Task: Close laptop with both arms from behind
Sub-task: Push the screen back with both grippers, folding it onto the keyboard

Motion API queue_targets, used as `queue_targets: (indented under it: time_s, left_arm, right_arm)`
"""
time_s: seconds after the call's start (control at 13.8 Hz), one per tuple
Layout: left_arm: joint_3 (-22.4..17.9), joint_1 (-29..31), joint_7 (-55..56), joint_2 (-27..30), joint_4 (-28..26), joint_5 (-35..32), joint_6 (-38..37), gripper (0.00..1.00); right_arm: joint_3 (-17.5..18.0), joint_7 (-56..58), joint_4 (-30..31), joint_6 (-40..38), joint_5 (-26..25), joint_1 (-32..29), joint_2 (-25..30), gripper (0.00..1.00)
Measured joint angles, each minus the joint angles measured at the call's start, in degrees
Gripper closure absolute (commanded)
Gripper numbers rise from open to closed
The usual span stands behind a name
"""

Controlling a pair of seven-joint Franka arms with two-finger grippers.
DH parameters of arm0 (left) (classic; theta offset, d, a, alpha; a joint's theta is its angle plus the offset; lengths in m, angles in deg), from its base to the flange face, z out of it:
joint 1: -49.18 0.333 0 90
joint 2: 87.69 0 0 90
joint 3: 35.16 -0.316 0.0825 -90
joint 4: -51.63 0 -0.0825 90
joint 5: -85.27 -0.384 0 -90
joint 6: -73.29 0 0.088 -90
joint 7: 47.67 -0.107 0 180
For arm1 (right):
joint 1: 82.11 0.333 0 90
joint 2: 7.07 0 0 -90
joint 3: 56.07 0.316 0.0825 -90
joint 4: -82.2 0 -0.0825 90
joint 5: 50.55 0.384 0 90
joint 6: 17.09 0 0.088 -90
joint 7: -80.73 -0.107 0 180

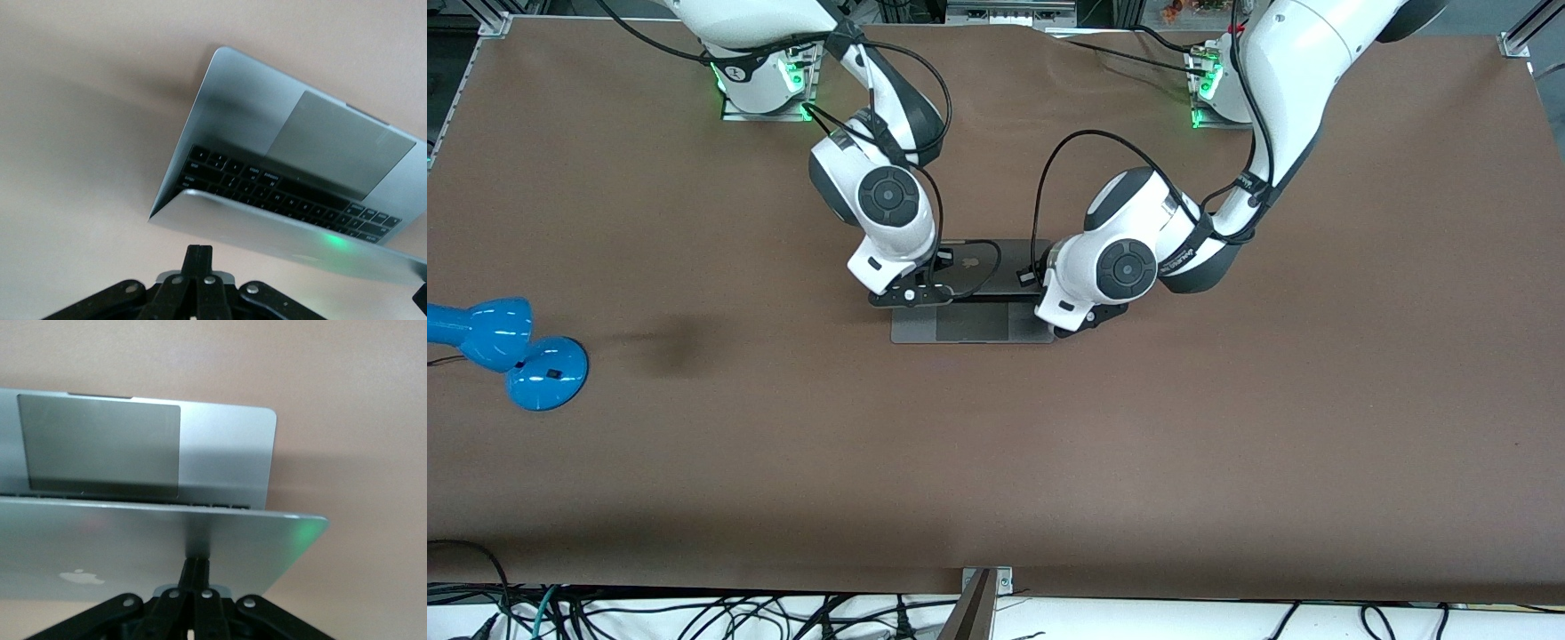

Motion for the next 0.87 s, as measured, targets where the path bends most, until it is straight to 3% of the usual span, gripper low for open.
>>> queue_targets:
  time_s: [0.51,0.87]
  left_arm:
    - [-1.05,-0.41,-0.05,-4.9,0.86,-3.9,5.35,1.0]
    - [-4.16,-3.27,-0.07,-7.47,2.7,-4.73,6.87,1.0]
  right_arm:
    - [-1.13,0.0,-2.11,3.13,-1.27,-0.12,-4.62,1.0]
    - [-1.58,0.0,-3.04,6.89,-2.94,-0.12,-8.51,1.0]
